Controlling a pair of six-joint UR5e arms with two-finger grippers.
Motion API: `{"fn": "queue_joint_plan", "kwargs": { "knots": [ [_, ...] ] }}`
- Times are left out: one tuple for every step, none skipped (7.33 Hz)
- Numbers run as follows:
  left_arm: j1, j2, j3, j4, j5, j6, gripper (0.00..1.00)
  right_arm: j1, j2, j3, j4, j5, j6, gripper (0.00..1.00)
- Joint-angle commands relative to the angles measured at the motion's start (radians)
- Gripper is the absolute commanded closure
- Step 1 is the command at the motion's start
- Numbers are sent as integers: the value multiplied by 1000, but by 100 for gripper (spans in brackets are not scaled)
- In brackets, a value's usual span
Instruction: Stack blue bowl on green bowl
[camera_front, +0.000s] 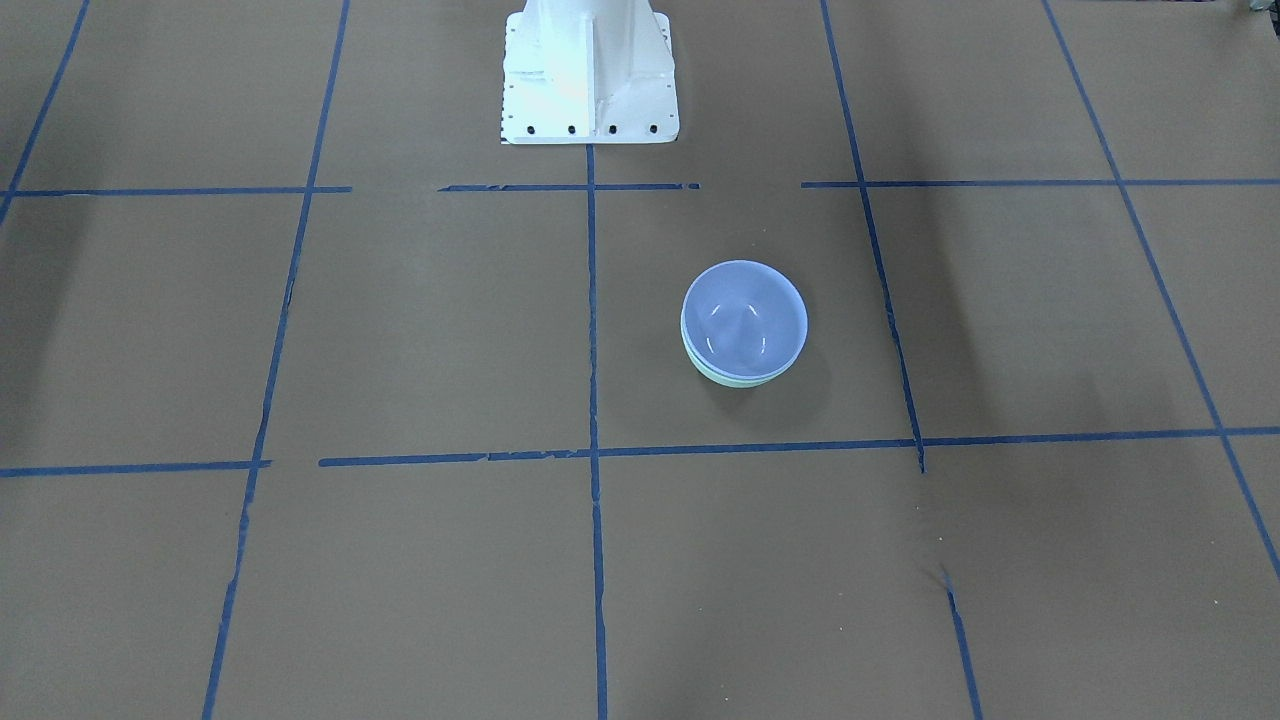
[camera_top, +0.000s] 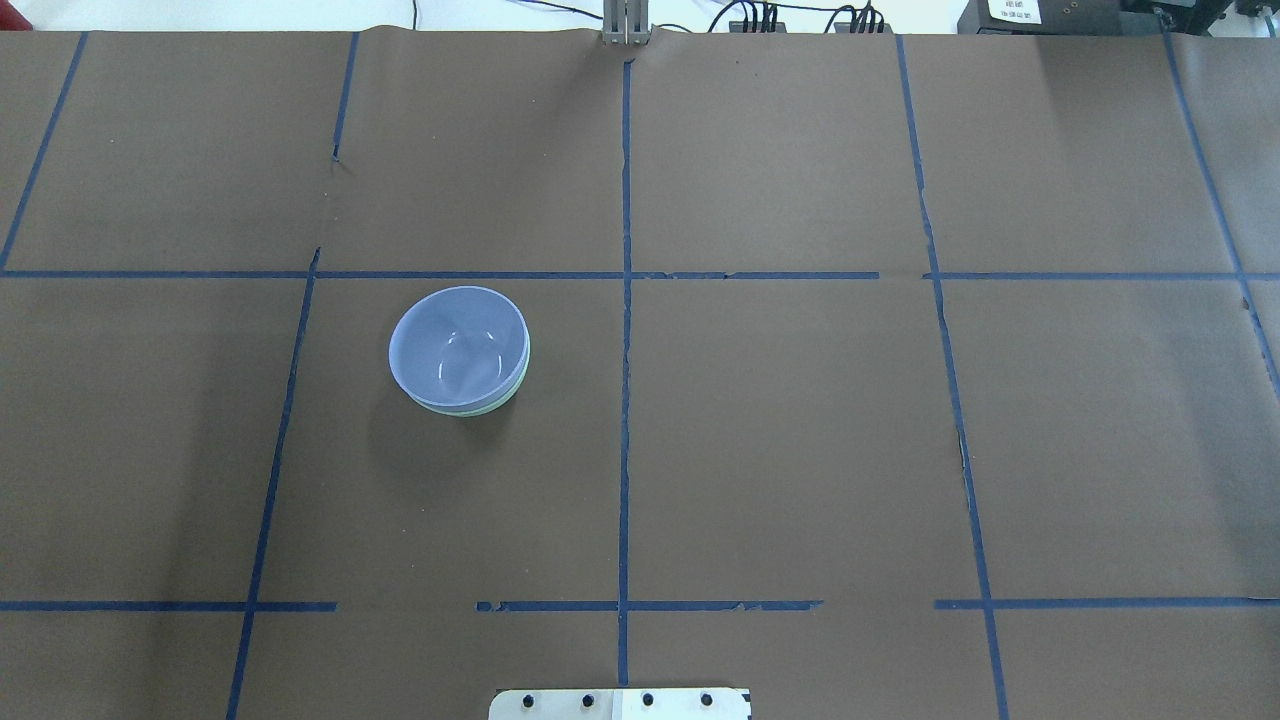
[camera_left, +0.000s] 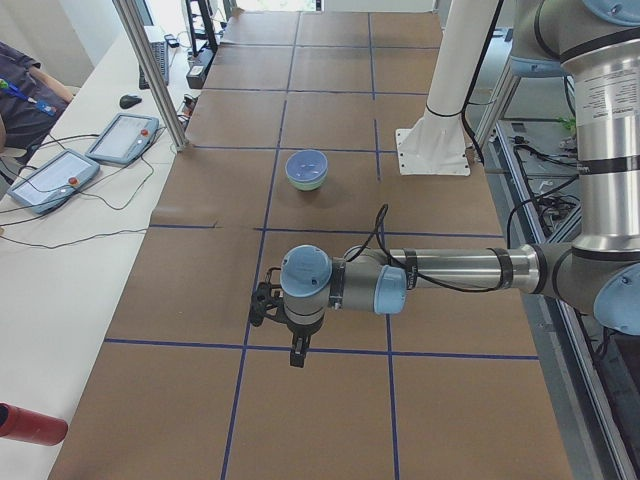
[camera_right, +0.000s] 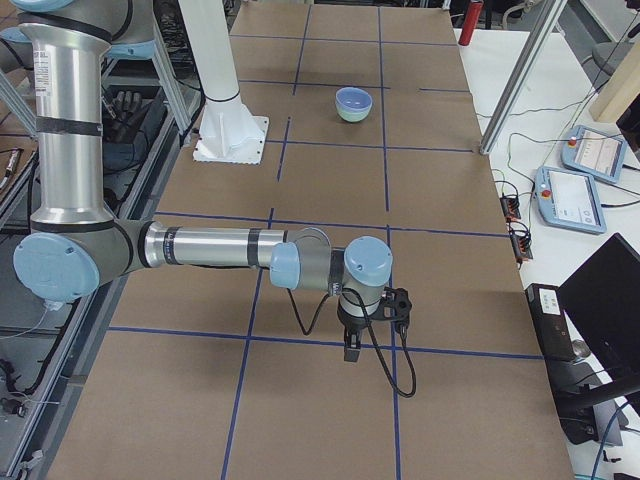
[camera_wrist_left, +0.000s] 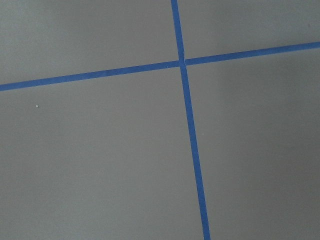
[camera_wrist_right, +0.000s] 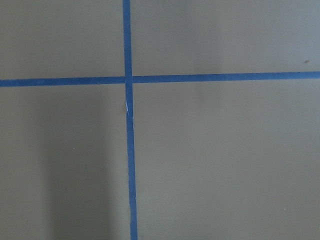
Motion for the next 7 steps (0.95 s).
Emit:
{"fn": "queue_joint_plan", "kwargs": {
  "knots": [
    [0,0,-3,-2,0,0,0,-1,0,0,0,0,0,0],
    [0,0,-12,-2,0,0,0,-1,0,0,0,0,0,0],
    [0,0,-15,-2,0,0,0,-1,0,0,0,0,0,0],
    [-1,0,-17,-2,0,0,0,-1,1,0,0,0,-1,0],
    [0,0,-17,-2,0,0,0,-1,0,0,0,0,-1,0],
    [0,0,-15,-2,0,0,0,-1,0,0,0,0,0,0],
    [0,0,-17,-2,2,0,0,-1,0,0,0,0,0,0]
  ]
}}
